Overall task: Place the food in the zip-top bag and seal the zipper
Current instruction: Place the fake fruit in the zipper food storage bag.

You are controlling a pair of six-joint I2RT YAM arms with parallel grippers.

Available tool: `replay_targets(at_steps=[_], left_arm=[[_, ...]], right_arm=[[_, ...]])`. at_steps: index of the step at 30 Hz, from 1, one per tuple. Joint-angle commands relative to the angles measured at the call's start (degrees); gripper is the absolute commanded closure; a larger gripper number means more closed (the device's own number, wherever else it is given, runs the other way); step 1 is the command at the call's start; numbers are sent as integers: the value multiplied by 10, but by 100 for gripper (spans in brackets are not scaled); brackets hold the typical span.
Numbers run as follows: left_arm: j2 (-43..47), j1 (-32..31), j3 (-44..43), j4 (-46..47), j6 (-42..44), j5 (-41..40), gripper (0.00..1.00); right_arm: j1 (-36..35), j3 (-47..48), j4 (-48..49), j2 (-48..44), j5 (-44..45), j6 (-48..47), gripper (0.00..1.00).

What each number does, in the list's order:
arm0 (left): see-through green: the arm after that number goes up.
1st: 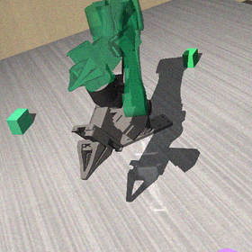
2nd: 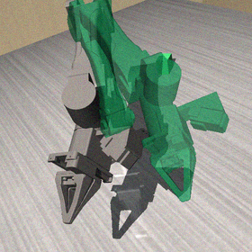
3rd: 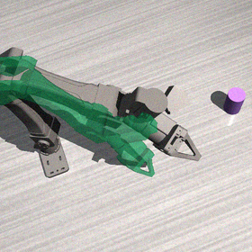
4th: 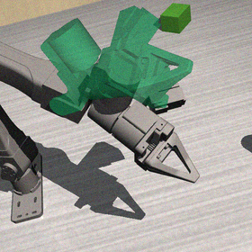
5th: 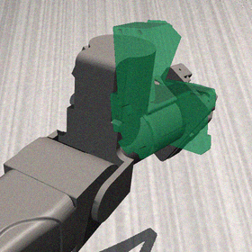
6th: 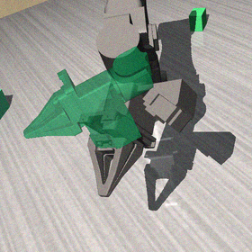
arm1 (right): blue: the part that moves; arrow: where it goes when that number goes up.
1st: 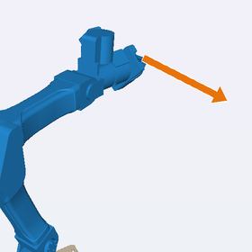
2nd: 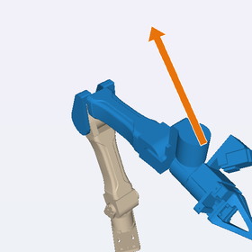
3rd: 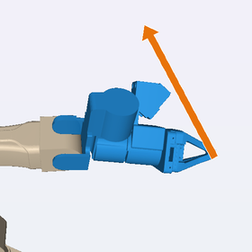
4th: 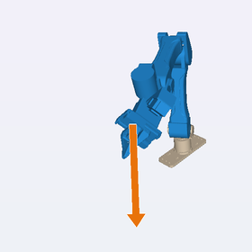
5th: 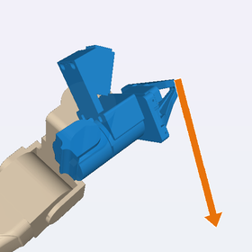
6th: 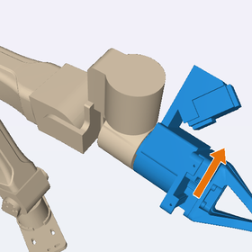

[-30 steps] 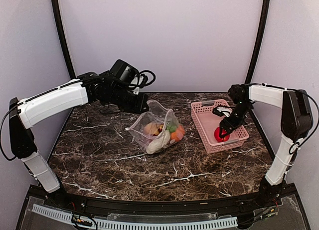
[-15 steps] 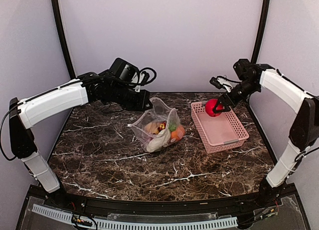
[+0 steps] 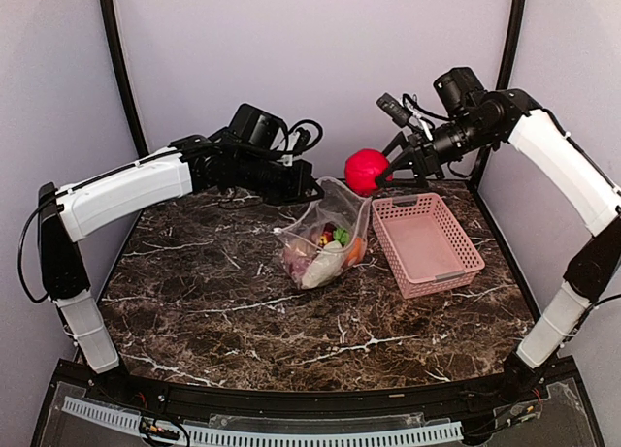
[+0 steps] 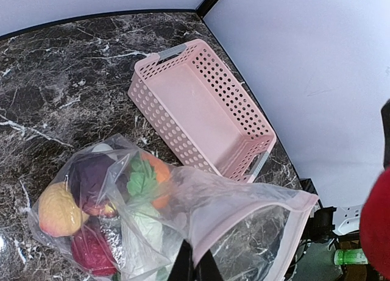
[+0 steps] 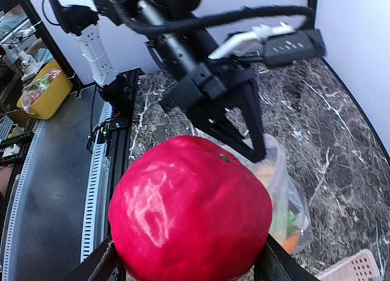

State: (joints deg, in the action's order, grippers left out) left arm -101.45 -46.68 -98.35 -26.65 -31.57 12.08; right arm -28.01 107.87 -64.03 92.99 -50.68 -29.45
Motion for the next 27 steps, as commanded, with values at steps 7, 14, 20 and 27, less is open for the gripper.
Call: replay_targets(at_steps=[7,14,20,27], left_arm=[[20,-2,-22,1,-3,16,99],[44,-2,2,3,3,15,99],[63,-2,34,19,-3,13,99],[67,-1,42,25,-3,13,99]], right_arm=[[-124,-13,49,20,113,4,48],[-145,-80,116,41,279,-3,48],[-144,-89,168,35,340,27,43],[-145,-78,159,50,343,31,24]])
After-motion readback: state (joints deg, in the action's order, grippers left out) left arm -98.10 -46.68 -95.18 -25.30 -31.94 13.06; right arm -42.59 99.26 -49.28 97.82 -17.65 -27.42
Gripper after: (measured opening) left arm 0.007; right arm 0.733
